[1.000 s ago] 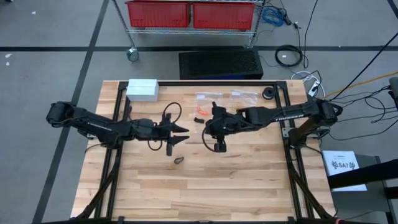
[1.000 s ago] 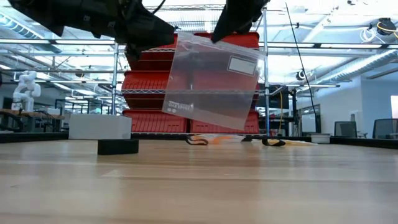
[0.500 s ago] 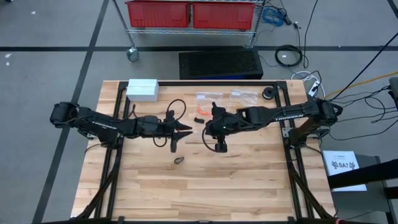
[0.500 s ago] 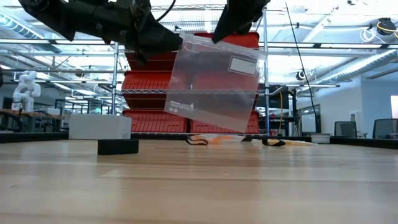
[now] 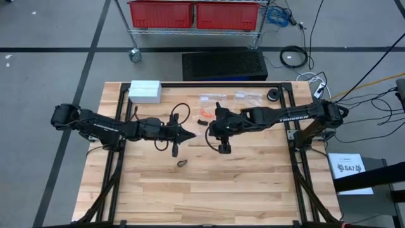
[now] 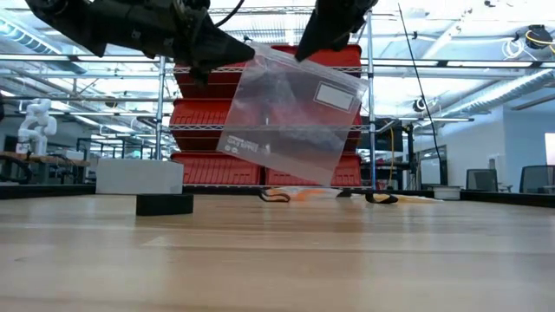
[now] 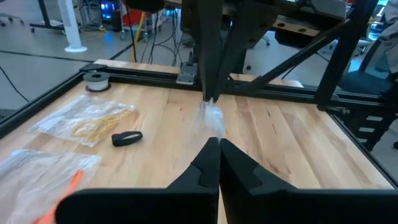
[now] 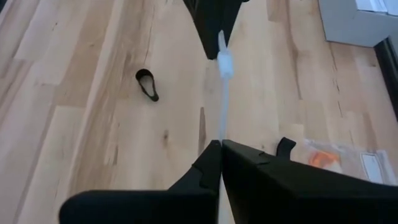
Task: Sort rubber bands
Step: Open the left zip lock bag
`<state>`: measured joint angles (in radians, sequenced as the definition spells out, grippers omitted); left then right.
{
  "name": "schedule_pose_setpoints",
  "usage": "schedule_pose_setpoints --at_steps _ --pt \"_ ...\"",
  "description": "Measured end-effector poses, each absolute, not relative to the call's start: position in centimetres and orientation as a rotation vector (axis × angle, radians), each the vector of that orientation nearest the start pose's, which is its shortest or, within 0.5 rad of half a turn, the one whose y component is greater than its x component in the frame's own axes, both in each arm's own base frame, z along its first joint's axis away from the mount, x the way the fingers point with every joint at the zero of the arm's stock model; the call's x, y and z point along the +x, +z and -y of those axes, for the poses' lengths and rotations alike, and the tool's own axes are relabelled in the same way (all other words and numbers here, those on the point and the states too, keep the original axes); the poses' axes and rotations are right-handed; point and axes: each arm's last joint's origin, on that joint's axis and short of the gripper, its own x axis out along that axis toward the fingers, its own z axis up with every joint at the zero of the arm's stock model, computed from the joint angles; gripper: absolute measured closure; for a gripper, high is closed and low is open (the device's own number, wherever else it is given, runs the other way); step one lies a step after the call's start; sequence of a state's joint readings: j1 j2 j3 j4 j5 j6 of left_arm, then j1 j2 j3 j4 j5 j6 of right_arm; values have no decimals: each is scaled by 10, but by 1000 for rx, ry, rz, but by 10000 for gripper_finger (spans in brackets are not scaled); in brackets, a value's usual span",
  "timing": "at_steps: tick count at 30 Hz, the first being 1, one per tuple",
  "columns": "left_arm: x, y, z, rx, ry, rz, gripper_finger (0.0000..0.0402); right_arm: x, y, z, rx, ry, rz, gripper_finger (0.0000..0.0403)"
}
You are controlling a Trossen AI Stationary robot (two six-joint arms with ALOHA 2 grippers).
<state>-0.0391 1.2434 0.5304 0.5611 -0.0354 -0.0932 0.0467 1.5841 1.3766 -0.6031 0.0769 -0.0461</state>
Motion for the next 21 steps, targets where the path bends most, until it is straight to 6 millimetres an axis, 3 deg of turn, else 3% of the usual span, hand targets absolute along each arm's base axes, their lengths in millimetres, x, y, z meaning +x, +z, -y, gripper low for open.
schedule_pose_setpoints --at_steps 5,12,16,21 --pt "254 220 8 -76 42 -190 399 343 308 -13 -79 -21 -791 381" --pt "254 217 7 -47 81 -226 400 354 317 -13 -57 -24 -642 293" --pt "254 217 6 -45 84 -221 401 363 304 -6 -46 -43 -671 260" --pt "254 217 6 -43 99 -221 401 373 290 7 -12 -36 -697 253"
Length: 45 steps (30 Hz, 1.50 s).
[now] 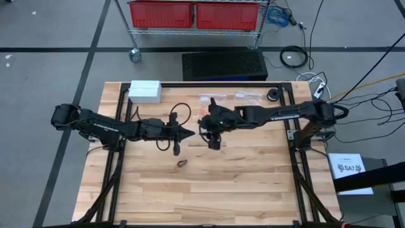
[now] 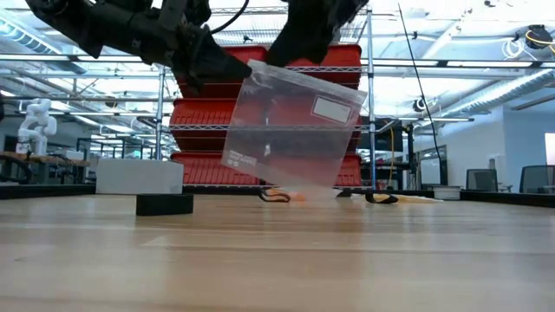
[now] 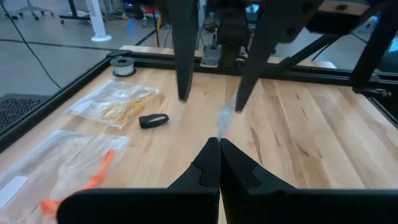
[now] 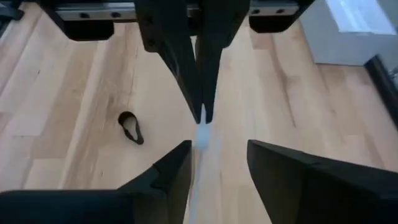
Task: Sort rubber bands
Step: Open the left zip lock bag
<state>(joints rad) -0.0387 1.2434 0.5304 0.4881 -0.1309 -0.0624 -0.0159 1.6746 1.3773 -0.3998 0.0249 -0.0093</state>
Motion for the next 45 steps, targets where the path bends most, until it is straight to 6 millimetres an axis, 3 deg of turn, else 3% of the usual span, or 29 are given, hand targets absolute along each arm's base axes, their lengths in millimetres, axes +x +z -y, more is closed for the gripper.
schedule_pose_setpoints --at_steps 6,12,20,28,39,45 --pt "254 217 1 -45 125 -224 401 377 289 15 17 -5 -671 278" --pt "254 217 -6 -48 155 -222 401 377 287 17 17 -13 -685 386" --pt "254 217 -8 -49 160 -219 401 373 280 20 10 -51 -762 401" --pt "254 217 -7 -49 159 -220 401 367 280 21 32 -115 -806 395" --pt "253 216 -7 -50 157 -232 401 373 291 21 40 -111 -678 295" --pt "253 216 -8 -50 163 -231 401 375 290 20 59 -113 -667 270"
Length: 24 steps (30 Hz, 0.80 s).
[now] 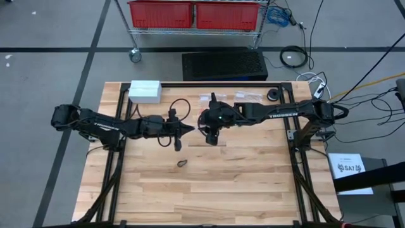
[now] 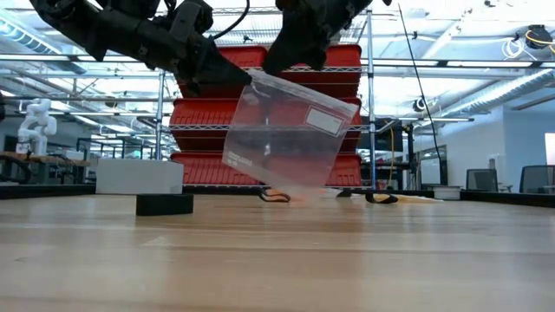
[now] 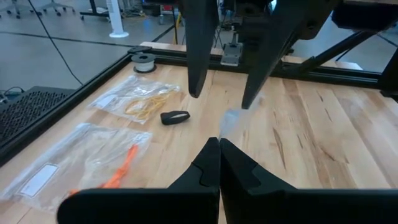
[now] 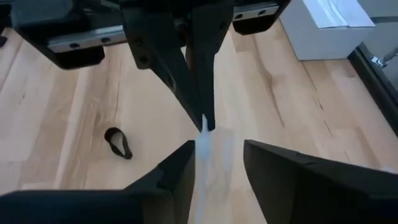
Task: Sort rubber bands
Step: Open the left zip lock bag
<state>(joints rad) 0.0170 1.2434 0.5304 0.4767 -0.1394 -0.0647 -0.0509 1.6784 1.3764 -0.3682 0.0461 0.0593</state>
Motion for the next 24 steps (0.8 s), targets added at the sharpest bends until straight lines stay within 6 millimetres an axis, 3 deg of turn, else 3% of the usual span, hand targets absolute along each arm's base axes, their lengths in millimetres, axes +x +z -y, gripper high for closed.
schedule_pose_setpoints --at_steps 8,17,20,24 --pt "253 216 -13 -56 186 -230 401 385 271 21 64 -118 -718 279" --pt "253 215 -13 -56 190 -237 402 384 272 21 41 -115 -716 393" --pt "253 215 -13 -56 189 -238 402 384 273 21 46 -116 -715 374" --pt "253 215 -13 -56 189 -242 402 384 275 21 43 -115 -706 320"
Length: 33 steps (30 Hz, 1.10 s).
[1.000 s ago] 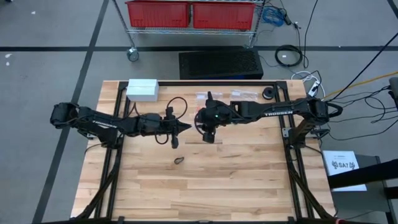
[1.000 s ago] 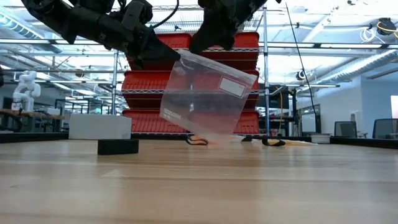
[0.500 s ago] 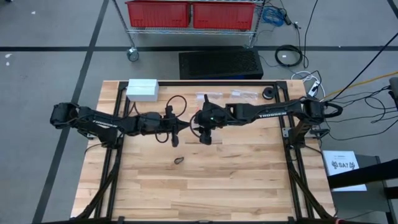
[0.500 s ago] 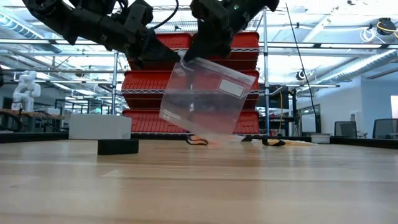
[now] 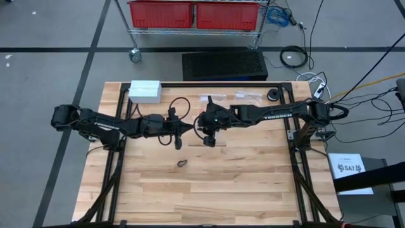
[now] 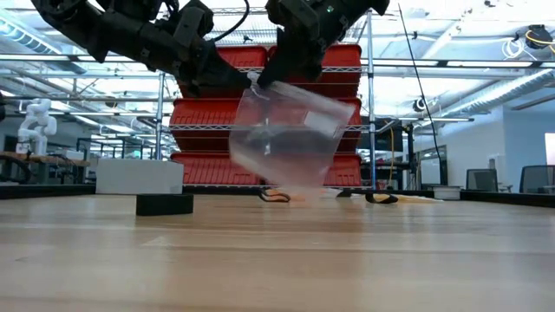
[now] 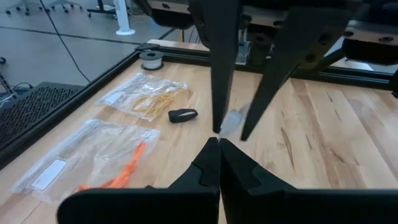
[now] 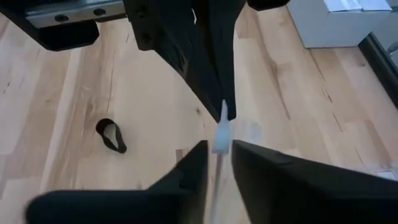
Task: Sort rubber bands
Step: Open the left zip lock bag
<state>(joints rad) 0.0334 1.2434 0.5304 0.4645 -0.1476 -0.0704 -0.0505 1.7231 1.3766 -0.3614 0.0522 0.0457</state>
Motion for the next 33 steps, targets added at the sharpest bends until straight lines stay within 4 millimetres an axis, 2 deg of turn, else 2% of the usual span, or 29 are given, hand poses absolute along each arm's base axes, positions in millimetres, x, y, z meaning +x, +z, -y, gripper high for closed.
schedule_pose_setpoints --at_steps 5,9,12,17,19,29,33 --pt "253 215 -13 -56 189 -245 402 384 278 21 42 -113 -686 254" --pt "253 215 -13 -56 189 -245 402 384 278 21 38 -112 -679 236" --pt "253 215 -13 -56 189 -245 402 387 276 21 28 -108 -677 259" --pt "253 215 -13 -56 188 -244 402 387 274 21 20 -107 -687 363" --pt "253 215 -13 -56 189 -245 402 386 274 21 20 -107 -695 389" --pt "253 215 -13 -54 204 -240 402 376 265 18 47 -115 -837 391" --pt "253 215 -13 -55 201 -237 401 376 264 14 38 -103 -844 392"
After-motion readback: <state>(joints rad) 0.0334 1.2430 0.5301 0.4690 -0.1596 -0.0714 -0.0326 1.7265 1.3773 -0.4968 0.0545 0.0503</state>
